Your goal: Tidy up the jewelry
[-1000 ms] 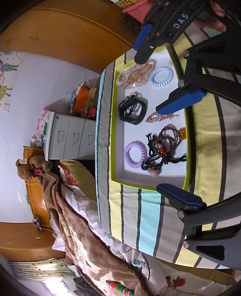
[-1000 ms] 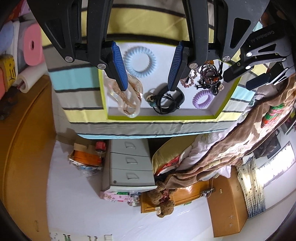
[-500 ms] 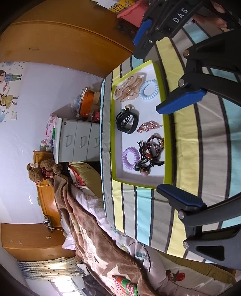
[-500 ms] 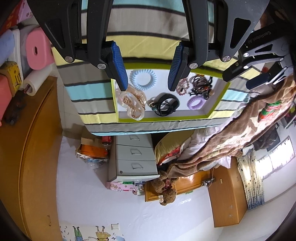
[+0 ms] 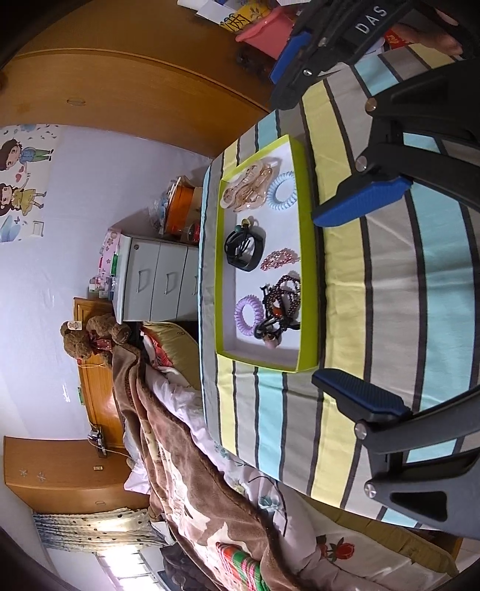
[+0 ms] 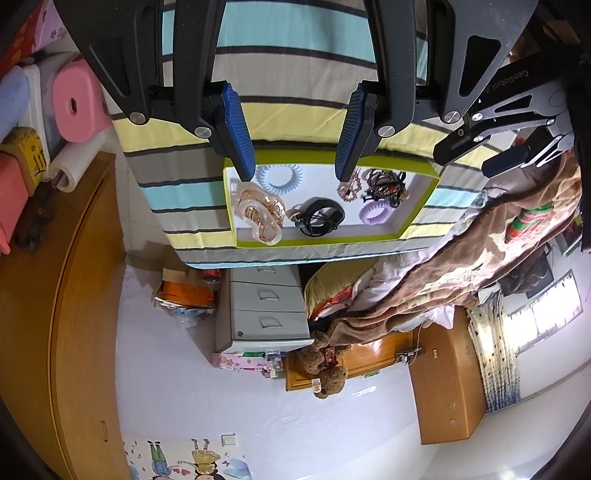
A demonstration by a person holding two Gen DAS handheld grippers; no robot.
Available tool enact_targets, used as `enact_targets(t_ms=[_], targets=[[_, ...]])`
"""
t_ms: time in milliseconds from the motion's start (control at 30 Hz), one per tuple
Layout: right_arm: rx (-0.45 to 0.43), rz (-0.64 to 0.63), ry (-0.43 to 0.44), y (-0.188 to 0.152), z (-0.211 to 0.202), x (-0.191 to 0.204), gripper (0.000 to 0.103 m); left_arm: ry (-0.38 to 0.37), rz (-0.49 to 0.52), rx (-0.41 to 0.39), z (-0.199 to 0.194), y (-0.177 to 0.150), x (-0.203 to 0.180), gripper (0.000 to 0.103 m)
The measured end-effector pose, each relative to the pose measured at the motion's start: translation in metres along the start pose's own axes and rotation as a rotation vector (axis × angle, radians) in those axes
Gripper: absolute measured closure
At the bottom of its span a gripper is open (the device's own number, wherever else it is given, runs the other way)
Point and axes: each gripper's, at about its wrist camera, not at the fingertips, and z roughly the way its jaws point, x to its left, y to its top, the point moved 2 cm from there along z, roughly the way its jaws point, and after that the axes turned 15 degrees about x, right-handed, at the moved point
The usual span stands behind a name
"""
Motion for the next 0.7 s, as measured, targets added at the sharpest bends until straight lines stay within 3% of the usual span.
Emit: enact_targets(t_ms=[700], targets=[[-0.007, -0.008, -0.011, -0.007, -0.0025, 0.002, 0.057, 0.002, -0.003, 0.008, -0.0029, -0.0096, 0.0001, 0.015]])
